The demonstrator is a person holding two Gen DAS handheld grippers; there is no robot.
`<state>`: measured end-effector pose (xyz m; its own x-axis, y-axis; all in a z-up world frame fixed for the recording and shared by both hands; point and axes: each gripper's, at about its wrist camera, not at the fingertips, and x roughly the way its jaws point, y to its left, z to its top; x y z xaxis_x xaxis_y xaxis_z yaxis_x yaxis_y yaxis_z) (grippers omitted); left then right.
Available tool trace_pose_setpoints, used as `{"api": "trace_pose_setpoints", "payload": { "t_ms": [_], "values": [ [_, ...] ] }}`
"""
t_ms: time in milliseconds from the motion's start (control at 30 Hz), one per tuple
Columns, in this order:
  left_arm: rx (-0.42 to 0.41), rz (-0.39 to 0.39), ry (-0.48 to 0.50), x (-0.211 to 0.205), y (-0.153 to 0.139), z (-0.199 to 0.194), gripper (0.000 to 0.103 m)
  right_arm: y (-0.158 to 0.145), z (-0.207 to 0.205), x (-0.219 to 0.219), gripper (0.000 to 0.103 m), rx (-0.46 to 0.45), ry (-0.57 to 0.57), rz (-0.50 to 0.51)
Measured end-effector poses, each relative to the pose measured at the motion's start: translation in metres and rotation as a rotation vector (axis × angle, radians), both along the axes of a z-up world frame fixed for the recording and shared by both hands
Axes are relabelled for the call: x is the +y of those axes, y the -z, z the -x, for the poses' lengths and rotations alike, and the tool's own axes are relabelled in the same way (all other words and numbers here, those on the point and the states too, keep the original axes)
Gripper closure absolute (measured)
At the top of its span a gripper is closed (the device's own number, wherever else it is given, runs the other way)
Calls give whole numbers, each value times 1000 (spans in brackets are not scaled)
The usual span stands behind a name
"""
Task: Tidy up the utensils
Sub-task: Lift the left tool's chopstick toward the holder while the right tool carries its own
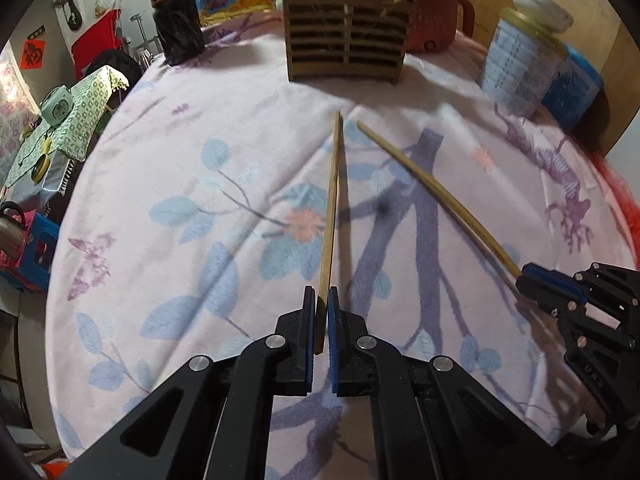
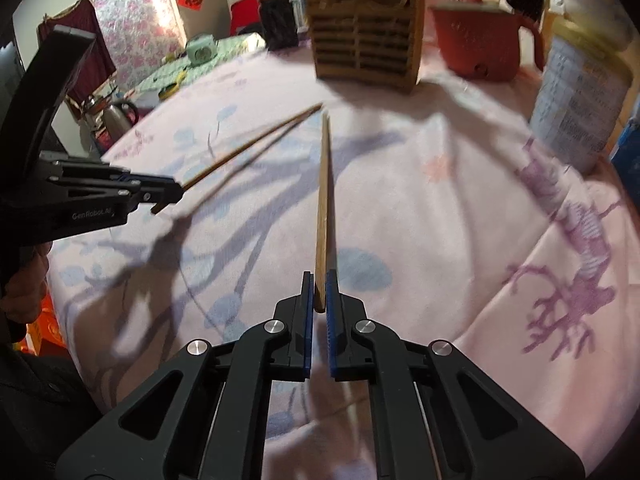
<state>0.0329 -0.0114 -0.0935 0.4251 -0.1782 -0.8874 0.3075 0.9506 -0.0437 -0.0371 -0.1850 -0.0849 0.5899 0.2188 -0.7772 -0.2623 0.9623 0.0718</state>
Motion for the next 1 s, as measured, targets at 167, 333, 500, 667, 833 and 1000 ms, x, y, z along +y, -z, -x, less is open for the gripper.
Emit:
{"api": "trace_pose_setpoints", "payload": {
  "t_ms": [167, 333, 500, 667, 833, 1000],
  "values": [
    [-61, 17, -18, 6, -34, -4, 98, -38, -2, -11, 96, -99, 33, -32],
    [-139, 47, -25, 9, -77, -8, 98, -87, -5, -16, 97, -227, 49, -61],
    [-140, 53, 0, 7, -85, -12, 93, -114, -10, -21, 97, -289, 58, -101],
    [-45, 38, 46, 1, -38, -2, 68, -114, -11, -23, 97, -280, 66, -109],
    [40, 12, 90, -4, 8, 7, 69, -113, -11, -25, 97, -267, 68, -104],
    [38, 16, 113, -4, 24, 11, 80, -112, -11, -29, 96, -252, 74, -104]
  ]
}}
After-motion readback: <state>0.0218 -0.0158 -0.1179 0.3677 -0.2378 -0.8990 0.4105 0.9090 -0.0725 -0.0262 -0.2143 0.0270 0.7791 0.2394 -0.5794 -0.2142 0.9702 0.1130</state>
